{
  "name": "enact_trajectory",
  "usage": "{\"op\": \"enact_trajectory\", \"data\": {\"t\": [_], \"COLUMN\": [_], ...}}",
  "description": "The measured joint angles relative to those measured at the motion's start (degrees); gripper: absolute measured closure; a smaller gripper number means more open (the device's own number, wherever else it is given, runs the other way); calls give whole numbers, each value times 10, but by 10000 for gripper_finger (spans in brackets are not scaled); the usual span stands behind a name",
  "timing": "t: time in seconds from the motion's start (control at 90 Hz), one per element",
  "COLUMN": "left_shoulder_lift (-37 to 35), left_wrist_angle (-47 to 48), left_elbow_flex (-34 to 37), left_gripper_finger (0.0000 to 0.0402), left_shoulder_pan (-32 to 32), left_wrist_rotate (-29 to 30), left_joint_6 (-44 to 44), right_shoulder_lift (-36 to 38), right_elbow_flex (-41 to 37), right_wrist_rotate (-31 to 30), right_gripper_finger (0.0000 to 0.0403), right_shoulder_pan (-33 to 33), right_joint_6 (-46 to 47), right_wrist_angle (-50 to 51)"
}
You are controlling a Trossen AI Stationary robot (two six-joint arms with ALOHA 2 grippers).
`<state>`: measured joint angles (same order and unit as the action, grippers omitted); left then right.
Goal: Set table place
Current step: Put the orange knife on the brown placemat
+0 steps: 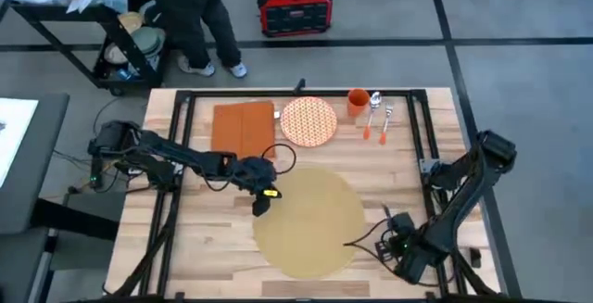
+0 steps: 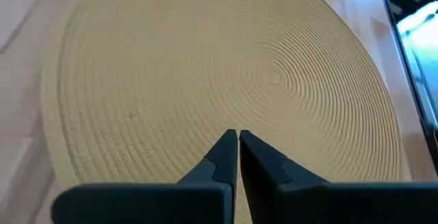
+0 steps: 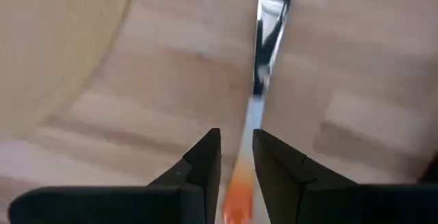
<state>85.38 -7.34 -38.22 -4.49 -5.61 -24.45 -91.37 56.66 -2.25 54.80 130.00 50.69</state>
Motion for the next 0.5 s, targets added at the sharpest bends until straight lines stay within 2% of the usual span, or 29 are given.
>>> {"op": "enact_trajectory", "data": {"t": [0.067, 0.189, 0.5], "left_shoulder_lift": [0, 0, 2], "left_wrist_angle": [-9, -12, -13], "left_elbow_flex": [0, 0, 0], "left_gripper_finger": [402, 402, 402], "left_shoulder_pan": [0, 0, -16], "left_wrist_rotate": [2, 4, 35], "left_joint_6": [-7, -12, -20], "right_shoulder_lift": [-1, -1, -32], "right_elbow_flex": [-1, 0, 0], "right_wrist_rotate": [22, 22, 25], "right_gripper_finger": [329, 320, 267], "right_shoulder_pan": [0, -2, -10], "right_joint_6": [0, -5, -12], "right_wrist_angle": [1, 1, -8]}}
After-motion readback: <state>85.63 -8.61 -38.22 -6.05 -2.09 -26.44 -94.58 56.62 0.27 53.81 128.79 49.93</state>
